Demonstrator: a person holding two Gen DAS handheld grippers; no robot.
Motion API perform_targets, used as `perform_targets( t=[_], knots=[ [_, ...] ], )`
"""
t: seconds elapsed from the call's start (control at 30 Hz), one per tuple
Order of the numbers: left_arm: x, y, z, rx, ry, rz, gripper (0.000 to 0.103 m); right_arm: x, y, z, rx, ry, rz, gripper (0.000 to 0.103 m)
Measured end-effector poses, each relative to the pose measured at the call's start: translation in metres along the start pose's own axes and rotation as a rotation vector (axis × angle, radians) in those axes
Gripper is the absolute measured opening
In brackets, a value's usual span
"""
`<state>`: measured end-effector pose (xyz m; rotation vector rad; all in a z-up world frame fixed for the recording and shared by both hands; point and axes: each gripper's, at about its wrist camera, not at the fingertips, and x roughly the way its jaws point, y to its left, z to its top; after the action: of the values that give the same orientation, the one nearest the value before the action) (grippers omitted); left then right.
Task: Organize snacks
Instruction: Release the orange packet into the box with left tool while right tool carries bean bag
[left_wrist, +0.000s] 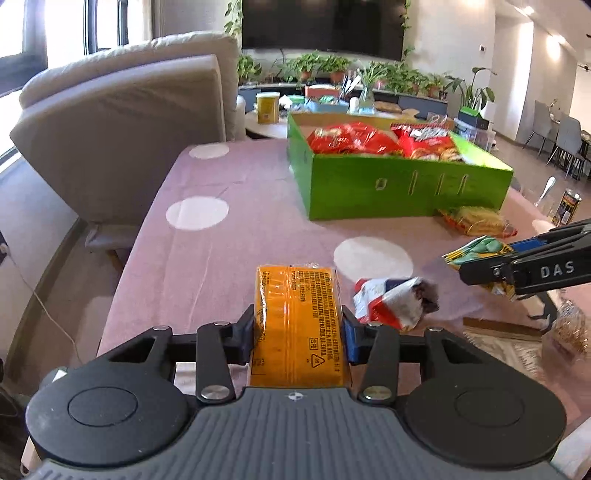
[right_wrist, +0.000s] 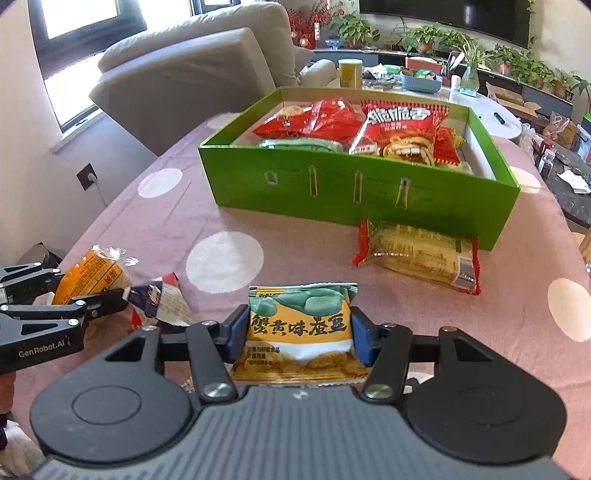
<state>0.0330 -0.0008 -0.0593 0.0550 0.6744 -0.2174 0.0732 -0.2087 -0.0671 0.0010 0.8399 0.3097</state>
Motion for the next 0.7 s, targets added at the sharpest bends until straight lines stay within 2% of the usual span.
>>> perform_targets(
  t=[0.7],
  knots=[
    [-0.007, -0.027, 0.045, 0.022, -0.092, -0.041, 0.041, -0.017, -0.003, 0.009, 0.03, -0.071, 0.02, 0.078]
  ],
)
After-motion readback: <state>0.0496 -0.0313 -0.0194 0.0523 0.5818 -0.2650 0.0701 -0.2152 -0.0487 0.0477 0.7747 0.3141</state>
